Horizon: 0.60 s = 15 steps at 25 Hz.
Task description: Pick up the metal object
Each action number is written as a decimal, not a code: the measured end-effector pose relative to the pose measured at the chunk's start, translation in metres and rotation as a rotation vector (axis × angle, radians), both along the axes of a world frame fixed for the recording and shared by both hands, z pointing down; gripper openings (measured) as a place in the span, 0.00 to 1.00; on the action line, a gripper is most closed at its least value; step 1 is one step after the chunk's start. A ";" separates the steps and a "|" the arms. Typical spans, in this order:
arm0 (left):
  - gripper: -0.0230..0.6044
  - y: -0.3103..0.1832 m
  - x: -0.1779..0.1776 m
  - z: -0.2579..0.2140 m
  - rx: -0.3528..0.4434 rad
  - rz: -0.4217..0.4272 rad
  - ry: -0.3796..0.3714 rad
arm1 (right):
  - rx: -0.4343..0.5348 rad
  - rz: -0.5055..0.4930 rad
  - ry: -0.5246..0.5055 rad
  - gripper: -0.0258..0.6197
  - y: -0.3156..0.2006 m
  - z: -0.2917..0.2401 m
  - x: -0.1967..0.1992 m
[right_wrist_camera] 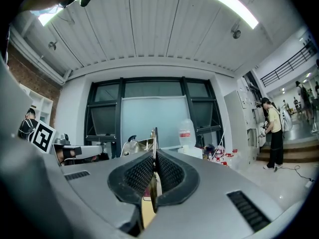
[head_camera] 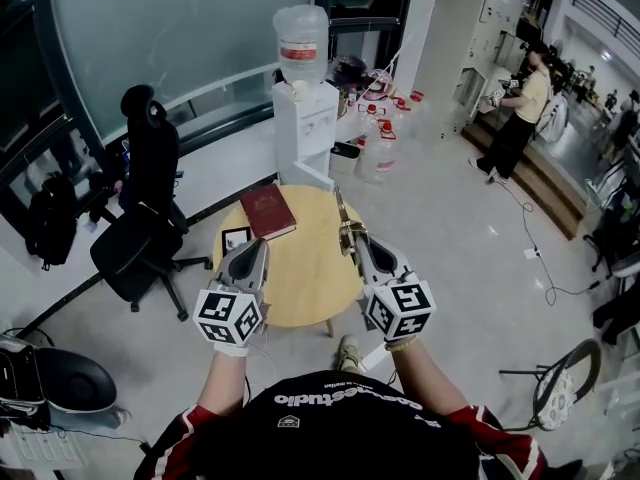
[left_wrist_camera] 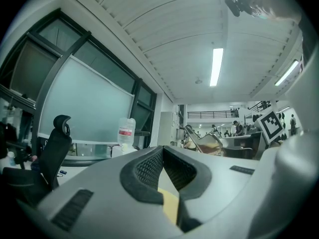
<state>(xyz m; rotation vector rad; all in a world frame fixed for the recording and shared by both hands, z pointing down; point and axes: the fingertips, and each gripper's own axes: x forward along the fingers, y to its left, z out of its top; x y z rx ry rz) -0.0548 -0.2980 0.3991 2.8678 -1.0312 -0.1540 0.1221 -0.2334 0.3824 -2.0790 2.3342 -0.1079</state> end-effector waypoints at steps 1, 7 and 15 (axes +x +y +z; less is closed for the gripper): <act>0.06 0.000 0.000 0.000 0.000 0.000 0.001 | -0.004 -0.003 0.002 0.09 0.000 0.001 -0.001; 0.06 0.001 -0.002 0.002 -0.002 0.000 0.005 | -0.010 -0.014 0.005 0.09 0.000 0.002 -0.005; 0.06 0.000 -0.011 0.004 -0.007 -0.011 0.009 | -0.018 -0.027 0.009 0.09 0.001 0.005 -0.012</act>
